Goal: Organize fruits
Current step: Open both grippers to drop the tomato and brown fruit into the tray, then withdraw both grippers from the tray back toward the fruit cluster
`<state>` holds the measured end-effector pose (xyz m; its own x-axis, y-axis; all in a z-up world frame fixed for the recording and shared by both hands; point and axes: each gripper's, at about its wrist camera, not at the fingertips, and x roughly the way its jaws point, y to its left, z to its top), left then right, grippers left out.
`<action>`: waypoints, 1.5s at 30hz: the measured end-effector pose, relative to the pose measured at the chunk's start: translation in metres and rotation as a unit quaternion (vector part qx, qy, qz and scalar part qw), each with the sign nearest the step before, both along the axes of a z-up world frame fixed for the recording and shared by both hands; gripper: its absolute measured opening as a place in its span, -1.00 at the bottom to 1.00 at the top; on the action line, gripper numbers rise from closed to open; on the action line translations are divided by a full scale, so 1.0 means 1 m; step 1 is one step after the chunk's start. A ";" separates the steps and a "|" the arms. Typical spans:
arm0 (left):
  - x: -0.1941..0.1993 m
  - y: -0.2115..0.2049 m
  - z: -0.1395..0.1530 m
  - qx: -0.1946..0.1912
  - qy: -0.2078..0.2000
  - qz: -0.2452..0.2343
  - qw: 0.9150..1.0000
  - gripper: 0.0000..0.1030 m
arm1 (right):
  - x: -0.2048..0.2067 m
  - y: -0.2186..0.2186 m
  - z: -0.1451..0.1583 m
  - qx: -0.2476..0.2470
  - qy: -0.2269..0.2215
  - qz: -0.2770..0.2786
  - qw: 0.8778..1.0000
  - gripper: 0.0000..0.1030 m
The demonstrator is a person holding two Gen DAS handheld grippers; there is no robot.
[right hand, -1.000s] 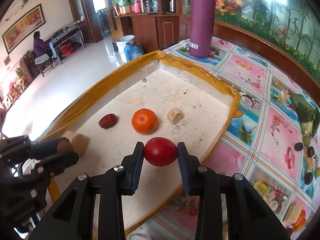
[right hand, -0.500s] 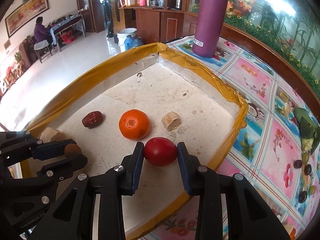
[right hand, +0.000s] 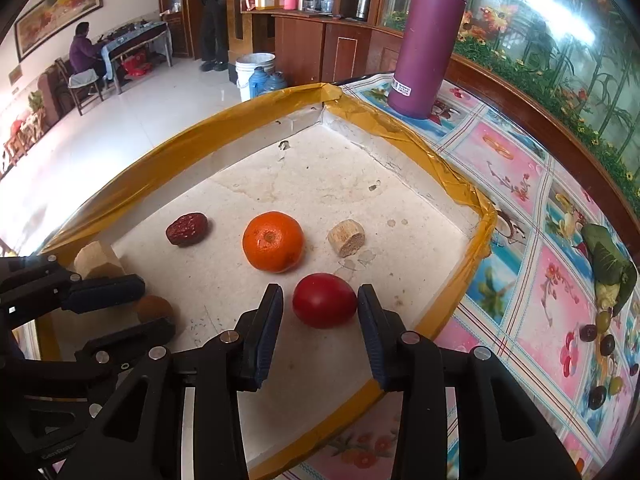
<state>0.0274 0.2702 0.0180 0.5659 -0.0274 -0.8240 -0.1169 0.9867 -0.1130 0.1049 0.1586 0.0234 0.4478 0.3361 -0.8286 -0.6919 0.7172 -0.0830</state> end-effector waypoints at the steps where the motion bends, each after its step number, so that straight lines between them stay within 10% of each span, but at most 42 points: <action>1: -0.002 0.000 0.001 0.001 -0.002 0.001 1.000 -0.31 | -0.002 -0.002 0.001 0.002 -0.001 -0.003 1.000 -0.29; 24: -0.057 -0.027 0.040 0.035 -0.073 0.014 0.997 0.26 | -0.085 -0.111 0.023 0.073 0.032 -0.111 0.991 -0.23; 45: -0.039 -0.169 0.036 0.023 -0.046 -0.112 0.992 0.31 | -0.141 -0.285 0.027 0.073 -0.009 -0.269 0.960 -0.15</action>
